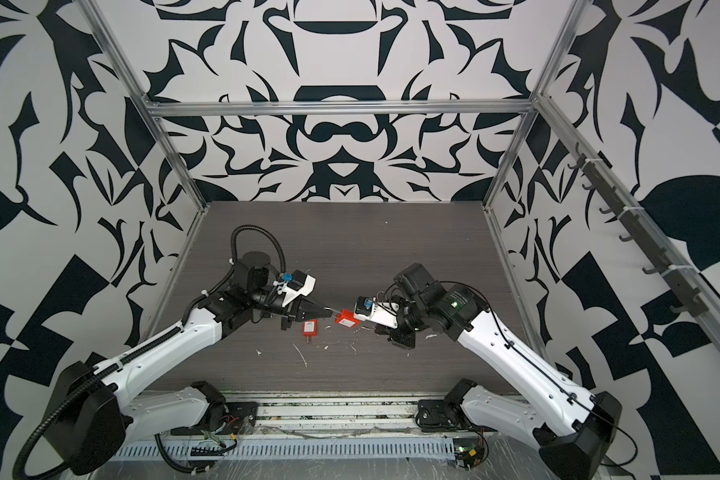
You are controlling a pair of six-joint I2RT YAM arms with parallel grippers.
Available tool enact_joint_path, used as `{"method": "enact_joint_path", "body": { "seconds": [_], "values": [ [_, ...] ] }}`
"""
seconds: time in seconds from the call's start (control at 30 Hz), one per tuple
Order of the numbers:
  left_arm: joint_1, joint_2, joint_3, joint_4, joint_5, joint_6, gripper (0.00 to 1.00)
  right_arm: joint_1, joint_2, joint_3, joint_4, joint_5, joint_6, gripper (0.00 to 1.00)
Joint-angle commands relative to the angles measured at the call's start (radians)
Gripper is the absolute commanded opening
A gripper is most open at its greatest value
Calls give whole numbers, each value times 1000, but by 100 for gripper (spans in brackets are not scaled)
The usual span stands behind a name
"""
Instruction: Lock with the key
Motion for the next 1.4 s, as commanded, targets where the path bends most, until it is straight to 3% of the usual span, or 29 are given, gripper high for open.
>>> {"method": "enact_joint_path", "body": {
  "seconds": [0.0, 0.13, 0.23, 0.47, 0.77, 0.97, 1.37],
  "values": [
    [11, -20, 37, -31, 13, 18, 0, -11, 0, 2, -90, 29, -28, 0],
    [24, 6, 83, -139, 3, 62, 0, -28, -8, -10, -58, 65, -7, 0],
    [29, 57, 160, -320, -34, 132, 0, -61, -38, -49, 18, 106, 46, 0],
    [26, 266, 363, -655, -136, 230, 0, -82, -91, -128, 234, 177, 301, 0],
    [16, 573, 631, -956, -212, 311, 0, -82, -33, -138, 270, 352, 504, 0],
    [-16, 776, 817, -1099, -276, 350, 0, -81, -27, -130, 295, 361, 583, 0],
    [-67, 992, 1034, -1226, -373, 404, 0, -80, 44, -153, 338, 332, 796, 0]
  ]
}}
